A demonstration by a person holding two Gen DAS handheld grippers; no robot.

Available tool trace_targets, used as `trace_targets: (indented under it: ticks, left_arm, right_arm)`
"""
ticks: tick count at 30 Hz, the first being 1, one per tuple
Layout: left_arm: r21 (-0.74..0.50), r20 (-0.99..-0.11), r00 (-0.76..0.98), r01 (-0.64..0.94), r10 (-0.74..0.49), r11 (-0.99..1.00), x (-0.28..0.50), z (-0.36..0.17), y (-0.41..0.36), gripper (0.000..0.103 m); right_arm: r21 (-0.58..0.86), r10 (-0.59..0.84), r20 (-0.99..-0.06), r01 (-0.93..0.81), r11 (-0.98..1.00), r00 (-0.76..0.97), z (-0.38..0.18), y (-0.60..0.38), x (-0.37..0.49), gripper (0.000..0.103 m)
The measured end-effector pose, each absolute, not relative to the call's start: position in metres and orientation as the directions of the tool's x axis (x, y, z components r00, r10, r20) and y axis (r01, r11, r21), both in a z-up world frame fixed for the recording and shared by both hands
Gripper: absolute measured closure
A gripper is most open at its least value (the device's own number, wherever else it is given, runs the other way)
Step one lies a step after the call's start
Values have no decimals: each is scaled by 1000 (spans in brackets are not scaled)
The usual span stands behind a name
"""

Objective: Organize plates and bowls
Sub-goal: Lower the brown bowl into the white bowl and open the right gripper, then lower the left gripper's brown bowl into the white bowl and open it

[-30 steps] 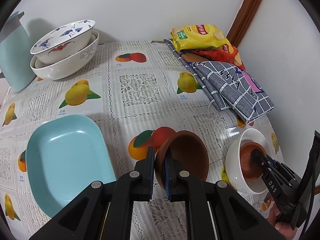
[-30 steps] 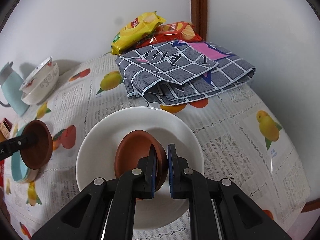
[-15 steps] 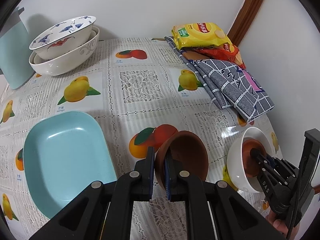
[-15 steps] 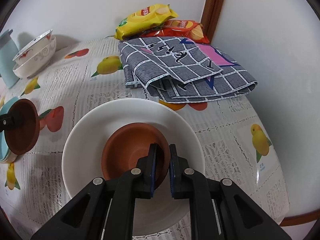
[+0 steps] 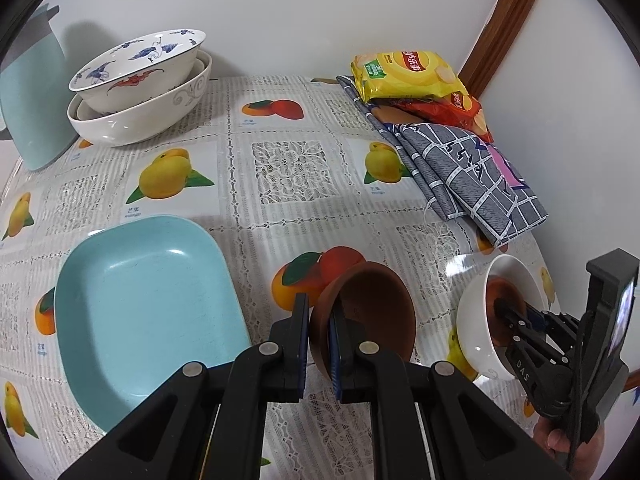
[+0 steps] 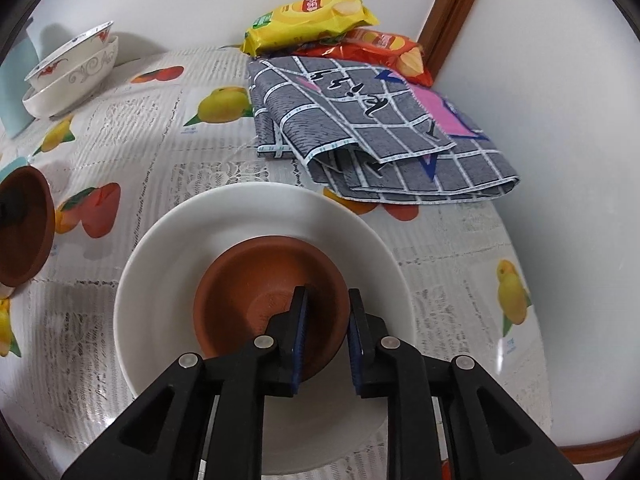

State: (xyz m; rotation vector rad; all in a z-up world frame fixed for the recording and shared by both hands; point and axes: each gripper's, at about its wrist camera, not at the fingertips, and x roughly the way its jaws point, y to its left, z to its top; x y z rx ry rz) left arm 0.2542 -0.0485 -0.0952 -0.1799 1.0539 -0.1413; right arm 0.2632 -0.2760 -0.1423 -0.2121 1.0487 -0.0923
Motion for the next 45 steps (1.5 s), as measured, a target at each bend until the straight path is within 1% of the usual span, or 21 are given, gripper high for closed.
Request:
trace_targets:
  ticks: [4, 13, 17, 18, 24, 28, 30, 32, 39, 45]
  left_arm:
    - [-218, -848, 488, 34, -207, 975, 251, -93, -47, 94]
    - [-219, -844, 496, 27, -203, 975, 244, -88, -41, 94]
    - [-217, -843, 499, 30, -202, 976, 239, -85, -40, 94]
    - [-216, -842, 501, 32, -202, 976, 237, -84, -40, 94]
    - [-208, -837, 511, 39, -198, 977, 228, -77, -43, 94]
    - [-201, -834, 517, 44, -195, 979, 222, -73, -49, 94]
    - [-197, -832, 520, 50, -194, 979, 220, -70, -53, 94]
    - [-195, -831, 521, 55, -195, 979, 218, -69, -58, 94]
    - [-176, -830, 525, 79, -191, 981, 210, -63, -77, 94]
    - [-168, -827, 524, 119, -206, 978, 210, -60, -106, 94]
  right_arm:
    - [-156, -121, -873, -36, 987, 472, -144, -277, 266, 82]
    - [-154, -114, -875, -48, 987, 471, -146, -275, 265, 79]
    - [-175, -132, -865, -46, 983, 485, -145, -275, 264, 73]
    - [-170, -126, -864, -48, 984, 487, -145, -275, 264, 72]
    - [-152, -106, -837, -42, 987, 537, -137, -278, 255, 60]
    - [-97, -53, -837, -52, 994, 545, -132, -282, 248, 53]
    - [-102, -52, -835, -61, 993, 547, -132, -280, 245, 51]
    - [-117, -58, -831, -72, 991, 553, -132, -276, 241, 47]
    - [-88, -34, -814, -66, 994, 579, -123, -282, 225, 47]
    - [-56, -20, -758, -35, 998, 652, -96, -303, 198, 47]
